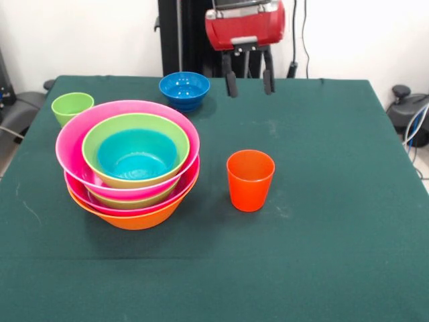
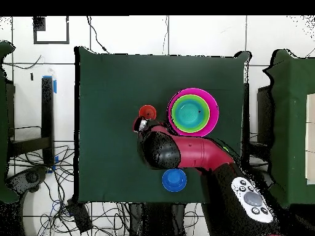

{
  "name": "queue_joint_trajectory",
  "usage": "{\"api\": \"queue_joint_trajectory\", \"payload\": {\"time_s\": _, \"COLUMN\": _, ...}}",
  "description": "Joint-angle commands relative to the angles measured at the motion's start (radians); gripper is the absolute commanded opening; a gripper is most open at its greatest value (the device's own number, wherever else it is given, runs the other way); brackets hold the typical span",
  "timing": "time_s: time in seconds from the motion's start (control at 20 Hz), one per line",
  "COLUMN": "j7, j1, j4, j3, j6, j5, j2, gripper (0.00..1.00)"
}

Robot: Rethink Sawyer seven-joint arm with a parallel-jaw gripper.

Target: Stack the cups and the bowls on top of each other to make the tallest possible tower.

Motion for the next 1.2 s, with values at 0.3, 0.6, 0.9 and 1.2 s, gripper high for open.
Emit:
{"api": "queue_joint_trajectory", "payload": {"time_s": 0.3, "j7": 0.197, "j1": 0.083, "j4": -0.043, "j3": -0.086, "j6": -0.133, "j5": 0.061, "j2": 0.13, "gripper": 1.0}}
{"api": "queue_joint_trajectory", "payload": {"time_s": 0.6, "j7": 0.183, "j1": 0.102, "j4": -0.08, "j3": -0.105, "j6": -0.183, "j5": 0.073, "j2": 0.183, "gripper": 1.0}}
{"api": "queue_joint_trajectory", "payload": {"time_s": 0.9, "j7": 0.154, "j1": 0.101, "j4": -0.114, "j3": -0.115, "j6": -0.215, "j5": 0.066, "j2": 0.229, "gripper": 1.0}}
{"api": "queue_joint_trajectory", "payload": {"time_s": 1.2, "j7": 0.15, "j1": 0.103, "j4": -0.126, "j3": -0.12, "j6": -0.243, "j5": 0.059, "j2": 0.251, "gripper": 1.0}}
